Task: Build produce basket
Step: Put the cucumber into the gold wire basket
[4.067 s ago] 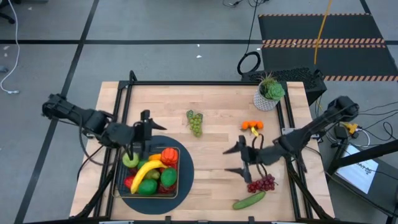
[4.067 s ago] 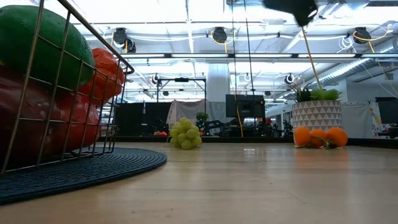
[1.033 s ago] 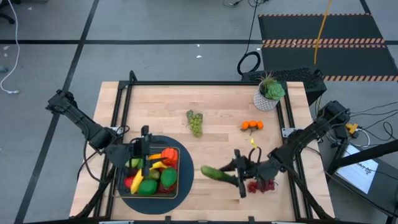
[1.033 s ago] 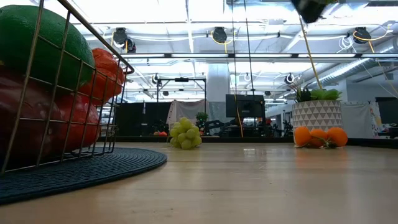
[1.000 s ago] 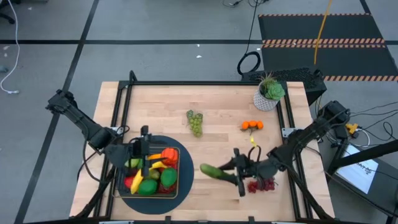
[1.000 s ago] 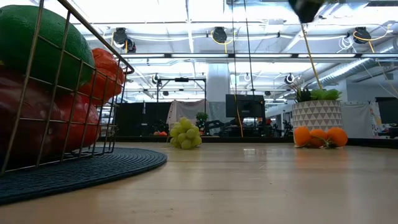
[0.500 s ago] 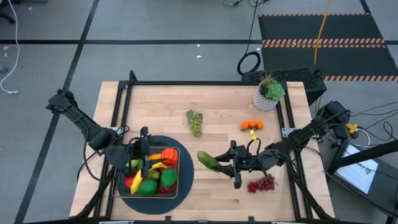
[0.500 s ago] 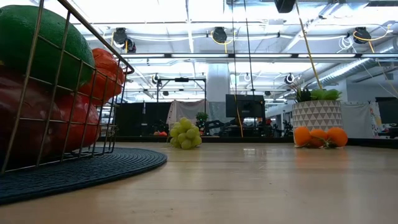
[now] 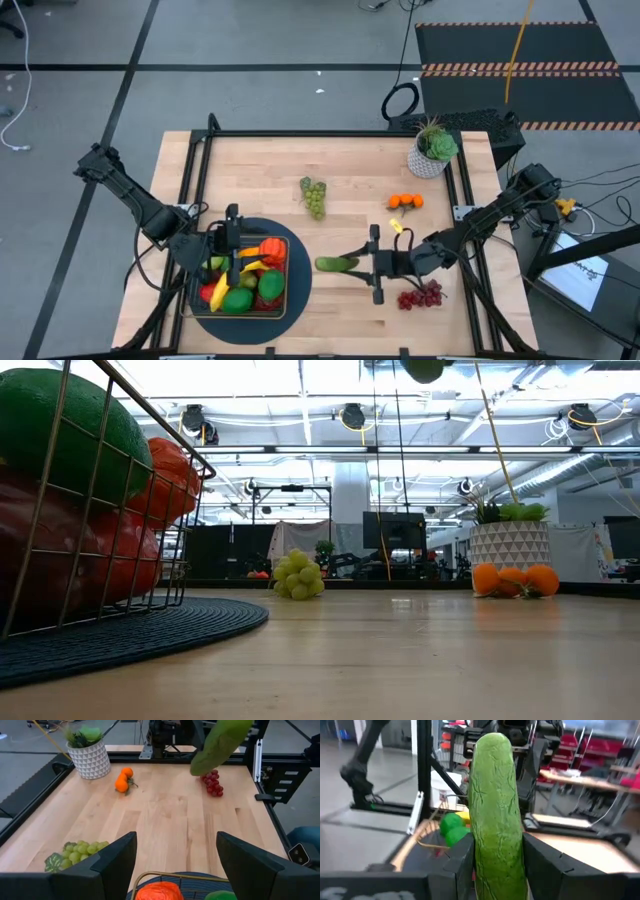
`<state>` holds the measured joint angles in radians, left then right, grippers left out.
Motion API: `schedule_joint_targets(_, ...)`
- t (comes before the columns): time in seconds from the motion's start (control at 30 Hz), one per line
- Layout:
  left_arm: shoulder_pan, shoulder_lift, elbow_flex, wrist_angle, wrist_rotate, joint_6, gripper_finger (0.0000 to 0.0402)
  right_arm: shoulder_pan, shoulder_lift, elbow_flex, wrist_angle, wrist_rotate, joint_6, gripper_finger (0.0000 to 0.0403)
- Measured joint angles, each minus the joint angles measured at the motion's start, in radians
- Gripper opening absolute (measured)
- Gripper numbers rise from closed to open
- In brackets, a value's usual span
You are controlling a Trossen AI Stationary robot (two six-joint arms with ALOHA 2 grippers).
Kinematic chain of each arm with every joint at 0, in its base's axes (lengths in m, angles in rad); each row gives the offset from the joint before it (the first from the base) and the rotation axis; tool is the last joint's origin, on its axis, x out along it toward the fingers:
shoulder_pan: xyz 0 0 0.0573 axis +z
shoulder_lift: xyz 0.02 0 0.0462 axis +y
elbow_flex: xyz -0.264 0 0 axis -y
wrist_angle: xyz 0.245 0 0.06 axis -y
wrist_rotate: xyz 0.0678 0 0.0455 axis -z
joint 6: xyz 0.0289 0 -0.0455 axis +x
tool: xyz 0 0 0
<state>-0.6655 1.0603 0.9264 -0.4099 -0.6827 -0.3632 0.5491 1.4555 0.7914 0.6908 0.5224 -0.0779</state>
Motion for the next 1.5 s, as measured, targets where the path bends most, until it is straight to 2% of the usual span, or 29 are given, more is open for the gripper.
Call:
schedule_joint_targets(0.5, 0.000, 0.000, 0.000, 0.002, 0.000, -0.009, 0.0273, 0.000, 0.000, 0.000, -0.054, -0.002, -0.520, 0.0141)
schedule_joint_targets(0.97, 0.000, 0.000, 0.000, 0.002, 0.000, -0.008, 0.0273, 0.000, 0.000, 0.000, -0.055, -0.001, -0.786, 0.0141)
schedule_joint_targets(1.2, 0.000, 0.000, 0.000, 0.002, 0.000, -0.008, 0.0273, 0.000, 0.000, 0.000, -0.055, 0.000, -0.756, 0.0141)
schedule_joint_targets(1.5, 0.000, 0.000, 0.000, 0.002, 0.000, -0.007, 0.0273, 0.000, 0.000, 0.000, -0.055, 0.000, -0.489, 0.0141)
